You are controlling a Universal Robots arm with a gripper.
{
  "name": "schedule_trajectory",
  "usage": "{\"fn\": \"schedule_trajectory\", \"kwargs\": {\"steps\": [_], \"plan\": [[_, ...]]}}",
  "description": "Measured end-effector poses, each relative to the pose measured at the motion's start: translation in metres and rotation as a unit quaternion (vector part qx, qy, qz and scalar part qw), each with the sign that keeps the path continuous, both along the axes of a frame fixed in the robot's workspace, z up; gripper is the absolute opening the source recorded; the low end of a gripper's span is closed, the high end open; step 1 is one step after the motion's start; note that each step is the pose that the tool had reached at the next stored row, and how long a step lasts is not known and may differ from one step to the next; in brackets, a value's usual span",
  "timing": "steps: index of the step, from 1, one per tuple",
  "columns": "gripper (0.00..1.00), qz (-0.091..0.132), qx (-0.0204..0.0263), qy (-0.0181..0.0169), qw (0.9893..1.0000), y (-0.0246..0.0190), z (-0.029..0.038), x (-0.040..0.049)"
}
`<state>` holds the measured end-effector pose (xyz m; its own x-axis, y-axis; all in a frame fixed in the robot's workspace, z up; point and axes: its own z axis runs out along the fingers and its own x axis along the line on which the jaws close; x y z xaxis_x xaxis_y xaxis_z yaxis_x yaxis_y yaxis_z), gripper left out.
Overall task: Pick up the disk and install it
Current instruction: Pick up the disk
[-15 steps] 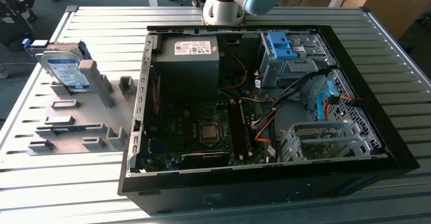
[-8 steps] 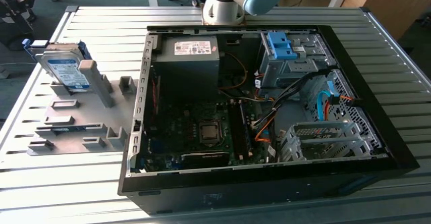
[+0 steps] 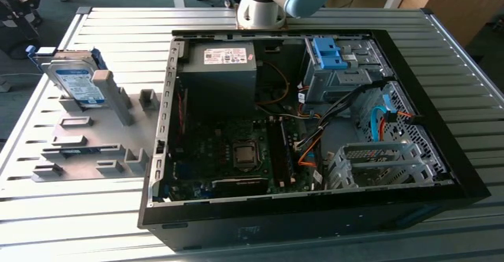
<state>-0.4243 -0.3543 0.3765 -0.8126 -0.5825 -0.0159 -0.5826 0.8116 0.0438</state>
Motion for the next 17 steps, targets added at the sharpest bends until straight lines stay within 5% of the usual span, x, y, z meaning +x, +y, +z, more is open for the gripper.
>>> {"fn": "schedule_trajectory", "kwargs": {"steps": [6,13,17], "plan": [[0.11,0.054,0.0,0.0,0.9985,0.0,-0.0002,0.0],[0.11,0.114,0.0,0.0,0.9935,0.0,-0.0003,0.0],[0.11,0.115,0.0,0.0,0.9933,0.0,-0.0003,0.0]]}}
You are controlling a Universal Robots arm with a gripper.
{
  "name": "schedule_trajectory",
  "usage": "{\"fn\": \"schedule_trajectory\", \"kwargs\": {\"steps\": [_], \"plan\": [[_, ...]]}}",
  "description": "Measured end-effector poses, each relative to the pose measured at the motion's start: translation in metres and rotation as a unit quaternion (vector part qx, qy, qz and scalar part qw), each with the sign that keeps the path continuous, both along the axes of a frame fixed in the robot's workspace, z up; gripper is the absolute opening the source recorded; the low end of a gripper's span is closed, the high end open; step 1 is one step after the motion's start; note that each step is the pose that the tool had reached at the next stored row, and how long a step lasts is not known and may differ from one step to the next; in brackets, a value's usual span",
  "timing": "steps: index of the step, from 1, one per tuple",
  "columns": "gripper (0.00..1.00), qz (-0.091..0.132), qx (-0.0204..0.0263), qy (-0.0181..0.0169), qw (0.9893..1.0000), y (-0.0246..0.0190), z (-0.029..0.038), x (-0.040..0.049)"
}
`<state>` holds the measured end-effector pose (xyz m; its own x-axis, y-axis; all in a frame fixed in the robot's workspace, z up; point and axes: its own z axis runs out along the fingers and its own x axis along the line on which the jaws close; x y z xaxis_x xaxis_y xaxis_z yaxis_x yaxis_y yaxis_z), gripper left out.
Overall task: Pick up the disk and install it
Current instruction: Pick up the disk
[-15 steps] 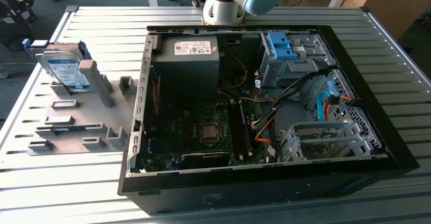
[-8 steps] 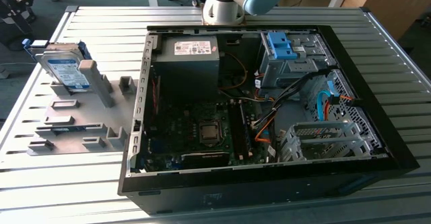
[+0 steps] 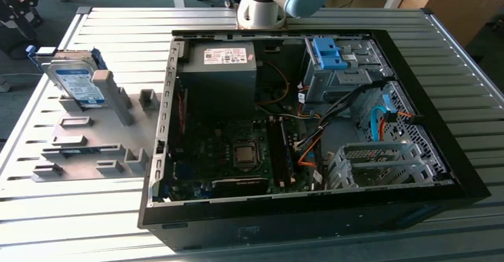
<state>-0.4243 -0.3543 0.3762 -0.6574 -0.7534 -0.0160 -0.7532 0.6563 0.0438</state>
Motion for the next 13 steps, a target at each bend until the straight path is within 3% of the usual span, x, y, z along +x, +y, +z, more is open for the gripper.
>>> {"fn": "schedule_trajectory", "kwargs": {"steps": [13], "plan": [[0.11,0.006,0.0,0.0,1.0,0.0,0.0,0.0]]}}
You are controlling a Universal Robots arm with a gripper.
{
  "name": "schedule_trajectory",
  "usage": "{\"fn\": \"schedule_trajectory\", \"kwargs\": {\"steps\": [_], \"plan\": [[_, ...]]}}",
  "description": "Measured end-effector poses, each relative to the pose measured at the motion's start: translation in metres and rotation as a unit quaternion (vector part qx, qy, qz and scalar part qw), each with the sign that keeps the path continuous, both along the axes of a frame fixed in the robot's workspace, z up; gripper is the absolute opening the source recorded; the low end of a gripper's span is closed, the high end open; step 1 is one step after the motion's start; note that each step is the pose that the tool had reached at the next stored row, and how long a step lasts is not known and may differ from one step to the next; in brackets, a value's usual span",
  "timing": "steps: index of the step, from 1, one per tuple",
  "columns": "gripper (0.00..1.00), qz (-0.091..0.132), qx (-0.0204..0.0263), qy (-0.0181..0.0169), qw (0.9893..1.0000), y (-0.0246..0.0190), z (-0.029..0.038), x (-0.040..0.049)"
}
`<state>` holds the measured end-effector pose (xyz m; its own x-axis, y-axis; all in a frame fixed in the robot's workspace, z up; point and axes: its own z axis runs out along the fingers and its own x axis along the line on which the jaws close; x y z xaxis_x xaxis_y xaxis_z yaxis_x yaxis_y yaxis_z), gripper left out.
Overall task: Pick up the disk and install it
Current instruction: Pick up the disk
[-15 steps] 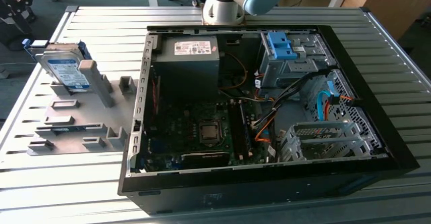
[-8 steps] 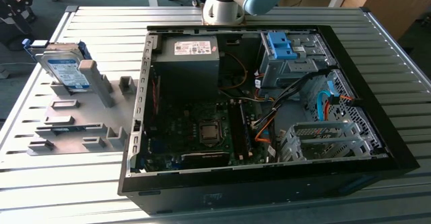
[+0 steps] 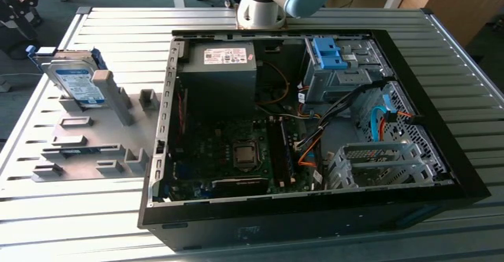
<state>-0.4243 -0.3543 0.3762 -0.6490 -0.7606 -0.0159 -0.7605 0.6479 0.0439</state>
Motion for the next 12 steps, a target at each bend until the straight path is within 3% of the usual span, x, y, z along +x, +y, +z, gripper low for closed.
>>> {"fn": "schedule_trajectory", "kwargs": {"steps": [3,6,9,12], "plan": [[0.11,0.022,0.0,-0.0001,0.9998,0.0,-0.0001,0.0],[0.11,0.05,0.0,0.0,0.9988,0.0,-0.0003,0.0],[0.11,0.077,0.0,0.0,0.9971,0.0,-0.0005,0.0],[0.11,0.104,0.0,0.0,0.9946,0.0,-0.0009,0.0]]}}
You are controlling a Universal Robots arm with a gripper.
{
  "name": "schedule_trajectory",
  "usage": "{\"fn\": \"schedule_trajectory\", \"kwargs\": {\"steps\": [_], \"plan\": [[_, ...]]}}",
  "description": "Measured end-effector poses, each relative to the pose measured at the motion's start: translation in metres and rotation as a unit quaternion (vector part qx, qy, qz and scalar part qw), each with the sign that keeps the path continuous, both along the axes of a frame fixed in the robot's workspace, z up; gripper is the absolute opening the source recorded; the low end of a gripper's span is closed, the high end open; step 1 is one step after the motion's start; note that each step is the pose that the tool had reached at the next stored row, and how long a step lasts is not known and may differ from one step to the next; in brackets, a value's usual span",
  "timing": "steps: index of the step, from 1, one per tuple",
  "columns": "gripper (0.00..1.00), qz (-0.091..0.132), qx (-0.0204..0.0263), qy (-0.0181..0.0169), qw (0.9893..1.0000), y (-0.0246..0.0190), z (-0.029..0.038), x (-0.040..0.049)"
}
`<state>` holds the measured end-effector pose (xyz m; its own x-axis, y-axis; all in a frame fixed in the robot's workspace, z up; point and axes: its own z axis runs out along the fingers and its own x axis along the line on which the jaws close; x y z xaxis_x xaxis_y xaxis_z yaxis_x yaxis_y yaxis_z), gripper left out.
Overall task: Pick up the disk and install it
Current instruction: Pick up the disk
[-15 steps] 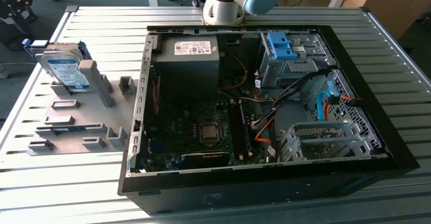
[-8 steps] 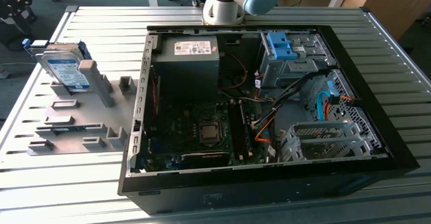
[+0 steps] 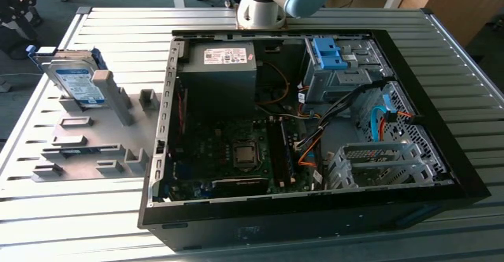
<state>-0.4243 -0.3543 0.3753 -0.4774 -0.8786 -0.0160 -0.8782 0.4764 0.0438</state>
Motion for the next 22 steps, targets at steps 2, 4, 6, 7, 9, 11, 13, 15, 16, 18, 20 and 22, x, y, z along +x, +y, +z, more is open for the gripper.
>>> {"fn": "schedule_trajectory", "kwargs": {"steps": [2,4,6,7,9,11,13,15,16,18,20,22], "plan": [[0.11,0.018,0.0,0.0001,0.9998,0.0,-0.0002,0.0],[0.11,0.03,0.0,0.0001,0.9996,0.0,-0.0004,0.0],[0.11,0.038,0.0,0.0,0.9993,0.0,-0.0006,0.0],[0.11,0.043,0.0,0.0001,0.9991,0.0,-0.0006,0.0],[0.11,0.054,0.0,0.0,0.9985,0.0,-0.0008,0.0],[0.11,0.065,0.0,0.0,0.9979,0.0,-0.0009,0.0],[0.11,0.076,0.0,0.0,0.9971,0.0,-0.001,0.0],[0.11,0.089,0.0,0.0,0.996,0.0,-0.001,0.0],[0.11,0.094,0.0,0.0,0.9955,0.0,-0.001,0.0],[0.11,0.105,0.0,0.0,0.9944,0.0,-0.001,0.0],[0.11,0.115,0.0,0.0,0.9933,0.0,-0.001,0.0],[0.11,0.122,0.0,0.0,0.9925,0.0,-0.001,0.0]]}}
